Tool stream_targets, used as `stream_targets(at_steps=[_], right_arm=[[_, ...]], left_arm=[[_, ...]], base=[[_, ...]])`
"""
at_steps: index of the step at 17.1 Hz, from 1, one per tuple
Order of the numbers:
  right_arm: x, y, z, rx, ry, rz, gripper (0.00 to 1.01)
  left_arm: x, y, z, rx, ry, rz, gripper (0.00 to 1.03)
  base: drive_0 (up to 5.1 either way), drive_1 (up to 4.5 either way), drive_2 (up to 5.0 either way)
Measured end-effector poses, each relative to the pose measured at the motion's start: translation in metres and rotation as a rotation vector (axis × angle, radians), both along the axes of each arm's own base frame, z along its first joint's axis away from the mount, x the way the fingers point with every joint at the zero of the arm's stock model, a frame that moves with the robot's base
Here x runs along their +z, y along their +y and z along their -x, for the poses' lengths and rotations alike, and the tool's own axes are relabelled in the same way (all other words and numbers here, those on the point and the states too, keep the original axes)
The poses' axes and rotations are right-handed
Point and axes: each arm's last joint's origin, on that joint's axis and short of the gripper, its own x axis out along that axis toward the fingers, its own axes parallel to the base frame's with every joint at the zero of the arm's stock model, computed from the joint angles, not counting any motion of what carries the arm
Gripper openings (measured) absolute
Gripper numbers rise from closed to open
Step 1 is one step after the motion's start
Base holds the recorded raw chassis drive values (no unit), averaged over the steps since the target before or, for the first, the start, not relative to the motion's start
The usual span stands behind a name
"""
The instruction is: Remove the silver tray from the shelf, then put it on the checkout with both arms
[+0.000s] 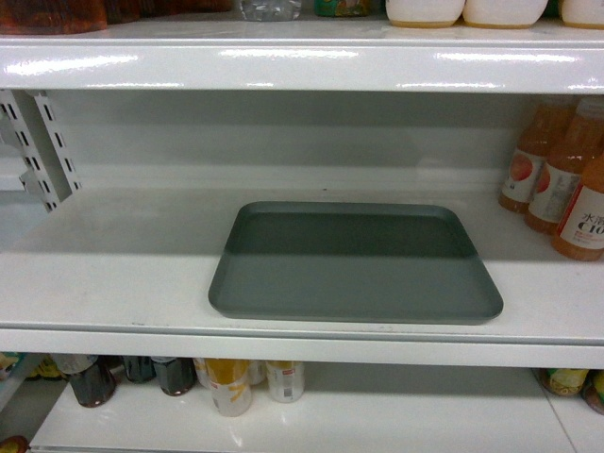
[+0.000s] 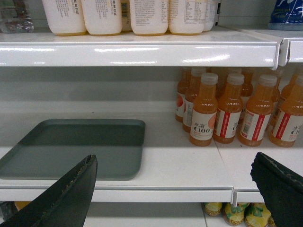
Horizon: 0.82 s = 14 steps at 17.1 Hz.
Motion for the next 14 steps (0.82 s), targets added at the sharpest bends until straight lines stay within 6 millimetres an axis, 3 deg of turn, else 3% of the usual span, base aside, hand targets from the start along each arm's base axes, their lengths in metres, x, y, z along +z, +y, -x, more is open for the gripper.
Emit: stream_targets(at_steps=[14], right_arm=[[0.0,0.0,0.0,0.0,0.0,0.0,0.98]], left_arm=[[0.0,0.0,0.0,0.0,0.0,0.0,0.98]], base=[[0.0,0.0,0.0]])
